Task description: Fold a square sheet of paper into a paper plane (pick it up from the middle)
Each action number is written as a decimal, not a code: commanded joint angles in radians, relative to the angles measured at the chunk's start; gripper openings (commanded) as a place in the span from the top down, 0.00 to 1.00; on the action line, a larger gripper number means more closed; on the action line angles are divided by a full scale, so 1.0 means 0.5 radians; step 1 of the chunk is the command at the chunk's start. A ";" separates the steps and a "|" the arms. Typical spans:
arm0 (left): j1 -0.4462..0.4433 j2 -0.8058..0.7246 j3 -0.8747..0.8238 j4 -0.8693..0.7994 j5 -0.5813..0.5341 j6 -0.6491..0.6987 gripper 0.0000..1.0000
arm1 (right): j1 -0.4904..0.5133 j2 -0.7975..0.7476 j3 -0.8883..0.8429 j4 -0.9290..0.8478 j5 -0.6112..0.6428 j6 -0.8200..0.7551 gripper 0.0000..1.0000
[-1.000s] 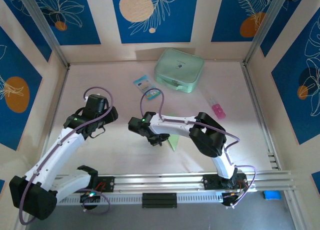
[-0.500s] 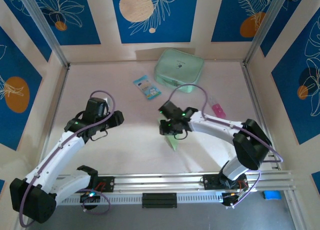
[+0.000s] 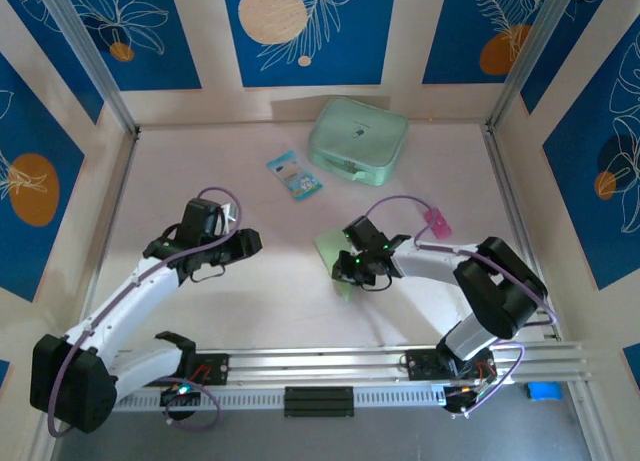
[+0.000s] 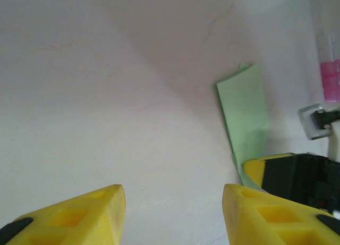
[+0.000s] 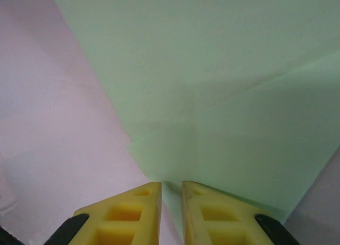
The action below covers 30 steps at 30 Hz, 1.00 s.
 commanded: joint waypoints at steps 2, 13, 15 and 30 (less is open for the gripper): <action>0.017 0.024 -0.050 0.071 0.095 -0.048 0.48 | 0.036 0.112 -0.052 0.070 0.007 0.401 0.80; 0.016 0.088 -0.113 0.201 0.241 -0.138 0.48 | 0.633 0.257 -0.073 0.238 0.805 2.178 0.75; 0.017 0.061 -0.135 0.198 0.245 -0.129 0.48 | 0.717 0.235 0.055 0.096 0.962 2.263 0.74; -0.101 0.345 -0.093 0.526 0.602 -0.137 0.71 | 0.409 -0.315 -0.109 0.153 0.761 1.011 0.69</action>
